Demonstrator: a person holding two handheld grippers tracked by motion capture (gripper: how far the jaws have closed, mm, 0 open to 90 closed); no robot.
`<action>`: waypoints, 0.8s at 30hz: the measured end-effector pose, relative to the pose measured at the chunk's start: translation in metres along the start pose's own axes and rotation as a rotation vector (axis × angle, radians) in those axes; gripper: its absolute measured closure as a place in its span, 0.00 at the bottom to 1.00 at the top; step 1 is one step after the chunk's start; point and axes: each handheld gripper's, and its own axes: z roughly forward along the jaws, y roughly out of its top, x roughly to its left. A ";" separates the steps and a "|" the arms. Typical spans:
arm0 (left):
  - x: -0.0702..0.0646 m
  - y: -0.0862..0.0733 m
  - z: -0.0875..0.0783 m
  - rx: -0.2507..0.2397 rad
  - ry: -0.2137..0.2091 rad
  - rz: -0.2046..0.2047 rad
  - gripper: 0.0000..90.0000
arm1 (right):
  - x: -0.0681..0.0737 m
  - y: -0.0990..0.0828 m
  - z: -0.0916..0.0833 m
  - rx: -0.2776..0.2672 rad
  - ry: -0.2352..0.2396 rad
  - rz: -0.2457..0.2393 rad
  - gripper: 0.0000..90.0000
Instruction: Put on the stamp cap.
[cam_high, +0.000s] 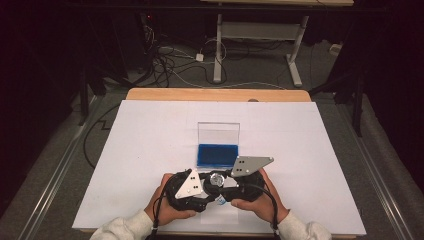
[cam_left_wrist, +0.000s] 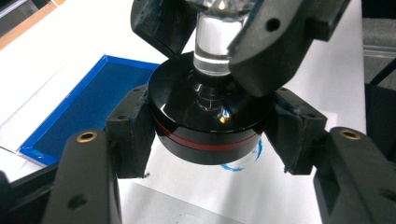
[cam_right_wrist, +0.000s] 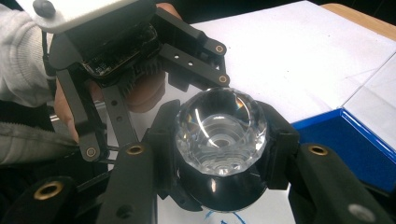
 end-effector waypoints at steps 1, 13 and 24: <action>-0.001 0.000 0.000 0.006 0.013 0.008 0.41 | -0.001 0.000 0.000 -0.009 0.005 0.008 0.63; -0.003 0.002 -0.003 0.016 0.032 0.032 0.41 | -0.006 -0.004 -0.002 -0.035 0.042 0.045 0.63; -0.006 0.004 -0.004 0.044 0.061 0.059 0.41 | -0.008 -0.007 0.000 -0.028 0.071 0.075 0.63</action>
